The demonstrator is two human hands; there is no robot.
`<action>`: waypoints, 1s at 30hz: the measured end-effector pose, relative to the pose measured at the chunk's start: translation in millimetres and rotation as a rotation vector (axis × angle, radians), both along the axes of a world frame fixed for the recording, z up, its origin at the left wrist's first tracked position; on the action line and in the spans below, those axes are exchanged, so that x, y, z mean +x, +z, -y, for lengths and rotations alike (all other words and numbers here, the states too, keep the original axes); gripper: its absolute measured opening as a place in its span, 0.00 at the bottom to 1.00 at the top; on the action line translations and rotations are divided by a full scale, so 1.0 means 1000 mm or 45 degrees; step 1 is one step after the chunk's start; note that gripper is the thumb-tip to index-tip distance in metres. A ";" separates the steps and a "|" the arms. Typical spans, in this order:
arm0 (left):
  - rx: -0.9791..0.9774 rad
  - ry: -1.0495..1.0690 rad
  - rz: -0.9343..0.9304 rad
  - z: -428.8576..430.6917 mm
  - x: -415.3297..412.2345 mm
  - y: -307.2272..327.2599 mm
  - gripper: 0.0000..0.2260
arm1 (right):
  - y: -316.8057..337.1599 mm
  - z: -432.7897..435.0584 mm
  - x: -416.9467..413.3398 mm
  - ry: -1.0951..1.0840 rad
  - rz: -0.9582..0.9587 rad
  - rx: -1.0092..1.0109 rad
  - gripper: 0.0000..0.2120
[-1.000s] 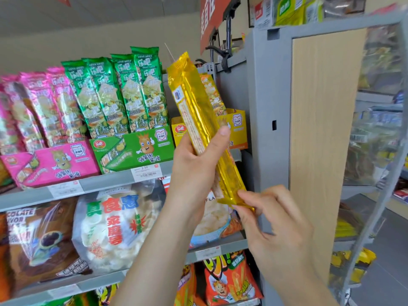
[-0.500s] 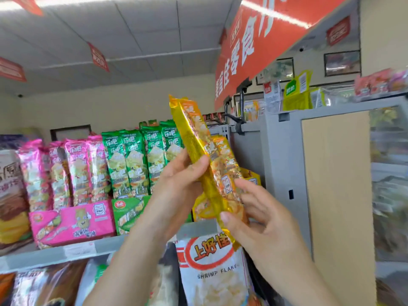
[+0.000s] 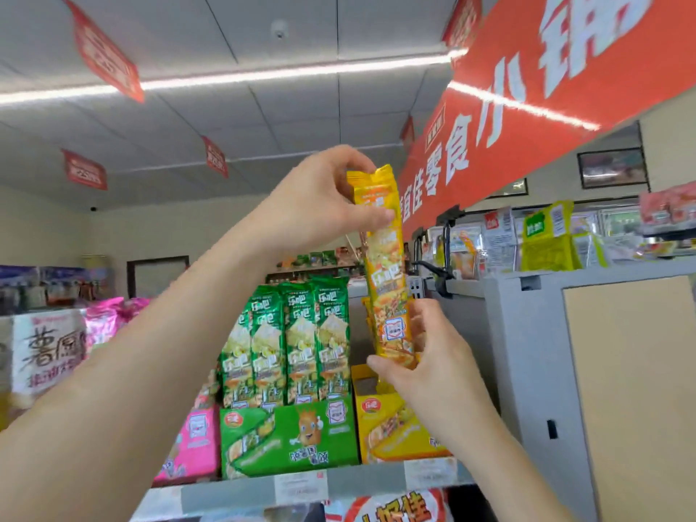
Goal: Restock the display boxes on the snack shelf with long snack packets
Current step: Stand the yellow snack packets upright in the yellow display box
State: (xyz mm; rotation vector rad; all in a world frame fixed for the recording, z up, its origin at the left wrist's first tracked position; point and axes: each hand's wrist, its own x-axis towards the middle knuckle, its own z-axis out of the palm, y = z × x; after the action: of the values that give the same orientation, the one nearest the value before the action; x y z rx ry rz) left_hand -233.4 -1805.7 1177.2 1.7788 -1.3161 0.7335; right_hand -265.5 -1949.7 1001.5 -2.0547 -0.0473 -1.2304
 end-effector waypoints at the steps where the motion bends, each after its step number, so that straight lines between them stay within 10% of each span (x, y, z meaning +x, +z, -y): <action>1: 0.120 0.074 0.066 -0.001 0.000 0.004 0.22 | 0.004 -0.001 0.004 0.003 -0.040 -0.028 0.26; 10: 0.447 0.587 0.598 0.017 0.034 0.009 0.16 | 0.029 0.022 0.027 -0.323 -0.504 -0.477 0.32; 19: 0.768 0.918 0.744 0.046 0.068 0.000 0.21 | 0.034 0.023 0.069 -0.465 -0.913 -0.312 0.61; 30: 1.255 1.317 0.809 0.093 0.075 -0.009 0.20 | 0.028 0.030 0.065 -0.568 -0.878 -0.240 0.63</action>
State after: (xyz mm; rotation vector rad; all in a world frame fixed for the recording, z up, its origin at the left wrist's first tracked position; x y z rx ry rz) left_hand -158.2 -1898.9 1168.2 3.3151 -1.1266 1.4322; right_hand -200.9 -1979.6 1029.1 -2.6434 0.6688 -0.7032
